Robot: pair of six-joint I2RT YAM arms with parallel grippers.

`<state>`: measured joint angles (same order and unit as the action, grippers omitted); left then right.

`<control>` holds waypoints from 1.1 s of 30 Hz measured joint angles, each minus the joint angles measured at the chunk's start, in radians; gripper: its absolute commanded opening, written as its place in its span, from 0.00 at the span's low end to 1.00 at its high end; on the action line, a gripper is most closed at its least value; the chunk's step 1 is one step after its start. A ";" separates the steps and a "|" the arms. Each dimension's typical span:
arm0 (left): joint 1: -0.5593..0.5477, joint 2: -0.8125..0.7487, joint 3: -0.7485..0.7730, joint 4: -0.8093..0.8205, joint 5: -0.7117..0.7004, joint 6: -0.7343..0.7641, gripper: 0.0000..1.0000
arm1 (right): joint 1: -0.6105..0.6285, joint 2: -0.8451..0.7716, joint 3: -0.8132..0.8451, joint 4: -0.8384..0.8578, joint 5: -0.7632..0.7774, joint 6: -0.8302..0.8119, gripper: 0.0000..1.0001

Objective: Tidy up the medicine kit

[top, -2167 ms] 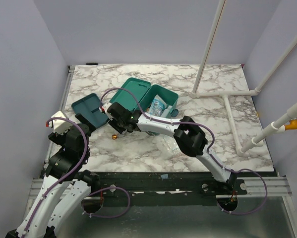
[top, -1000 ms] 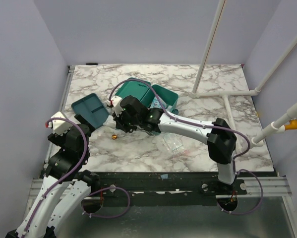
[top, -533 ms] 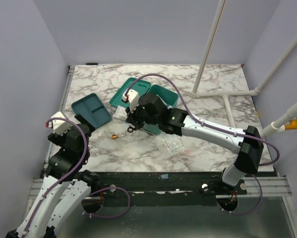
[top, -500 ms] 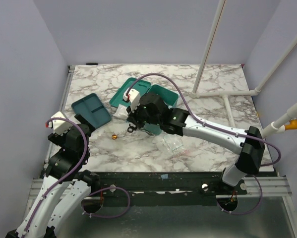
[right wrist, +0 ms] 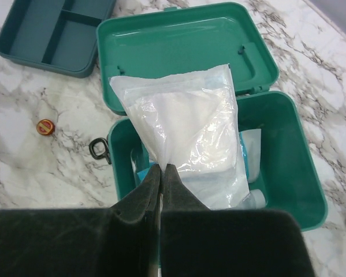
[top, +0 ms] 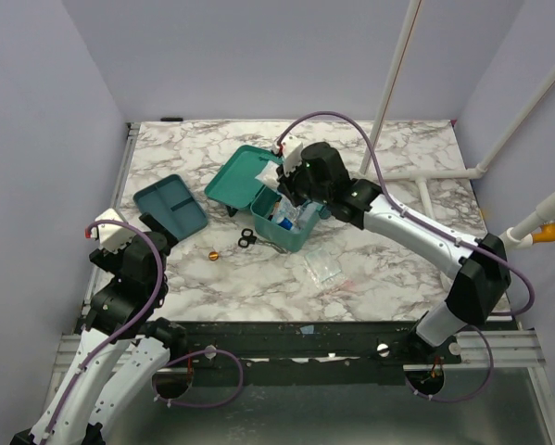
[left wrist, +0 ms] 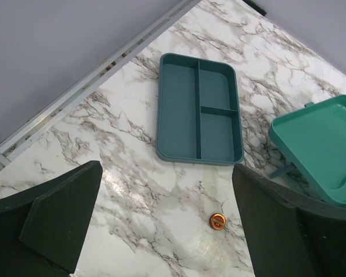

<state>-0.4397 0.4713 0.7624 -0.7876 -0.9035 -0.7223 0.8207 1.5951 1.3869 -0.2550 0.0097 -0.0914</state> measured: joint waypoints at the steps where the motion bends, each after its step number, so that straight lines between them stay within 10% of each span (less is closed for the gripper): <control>1: 0.000 0.000 0.000 0.000 0.000 0.000 0.98 | -0.019 0.003 0.000 0.000 -0.011 -0.006 0.01; 33: -0.001 -0.003 0.000 0.006 0.002 0.005 0.98 | -0.212 0.401 0.116 -0.029 -0.105 -0.108 0.01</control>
<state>-0.4408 0.4686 0.7624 -0.7811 -0.9012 -0.7177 0.6083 1.9957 1.5032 -0.2844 -0.0952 -0.1993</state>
